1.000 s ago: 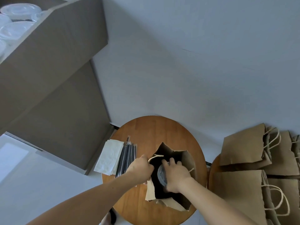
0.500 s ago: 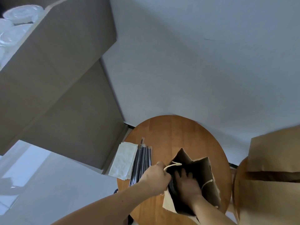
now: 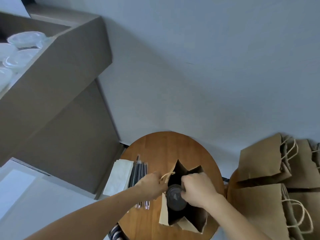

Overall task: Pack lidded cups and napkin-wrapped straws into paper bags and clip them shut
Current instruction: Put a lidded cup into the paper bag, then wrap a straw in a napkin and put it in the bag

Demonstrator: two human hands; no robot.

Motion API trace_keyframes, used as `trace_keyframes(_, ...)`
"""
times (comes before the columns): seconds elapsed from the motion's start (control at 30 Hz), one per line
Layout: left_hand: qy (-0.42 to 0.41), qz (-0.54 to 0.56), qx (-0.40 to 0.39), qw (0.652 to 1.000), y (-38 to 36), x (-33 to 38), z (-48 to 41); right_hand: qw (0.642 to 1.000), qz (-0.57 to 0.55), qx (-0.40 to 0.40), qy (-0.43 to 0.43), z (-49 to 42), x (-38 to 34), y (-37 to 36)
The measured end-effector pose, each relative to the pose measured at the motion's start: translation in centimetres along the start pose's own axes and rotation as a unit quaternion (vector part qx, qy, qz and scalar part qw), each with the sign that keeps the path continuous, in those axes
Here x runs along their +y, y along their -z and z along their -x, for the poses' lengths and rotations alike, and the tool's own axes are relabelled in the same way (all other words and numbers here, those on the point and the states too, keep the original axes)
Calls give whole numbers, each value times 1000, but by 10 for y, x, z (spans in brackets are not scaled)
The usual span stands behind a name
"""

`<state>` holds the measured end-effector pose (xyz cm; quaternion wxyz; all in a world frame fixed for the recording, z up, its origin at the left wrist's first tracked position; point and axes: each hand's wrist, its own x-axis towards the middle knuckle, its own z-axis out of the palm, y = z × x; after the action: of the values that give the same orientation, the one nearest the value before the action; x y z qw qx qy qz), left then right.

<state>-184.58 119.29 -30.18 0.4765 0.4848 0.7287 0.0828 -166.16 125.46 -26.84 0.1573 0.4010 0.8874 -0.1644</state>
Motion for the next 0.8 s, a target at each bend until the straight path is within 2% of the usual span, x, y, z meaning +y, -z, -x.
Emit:
trace_keyframes(0.13,-36,3,-58,998,23,5,9,998,-42,29,-20,19,9,49)
trace_keyframes(0.3,-81,-56,-136,986,68,2,15,992,-104,39,-67,16,12,72)
trace_keyframes(0.37,-73,-58,-115,989,86,-6,11,984,-145,70,-72,3,3,77)
trace_keyframes(0.53,-59,-39,54,996,130,-43,-2,967,-217,108,-72,-52,-50,75)
trace_keyframes(0.67,-4,-1,75,997,150,-81,-10,958,-267,52,-94,-106,-97,39)
trace_keyframes(0.8,66,19,88,994,146,-129,-31,930,-336,-20,-147,-149,-135,-27)
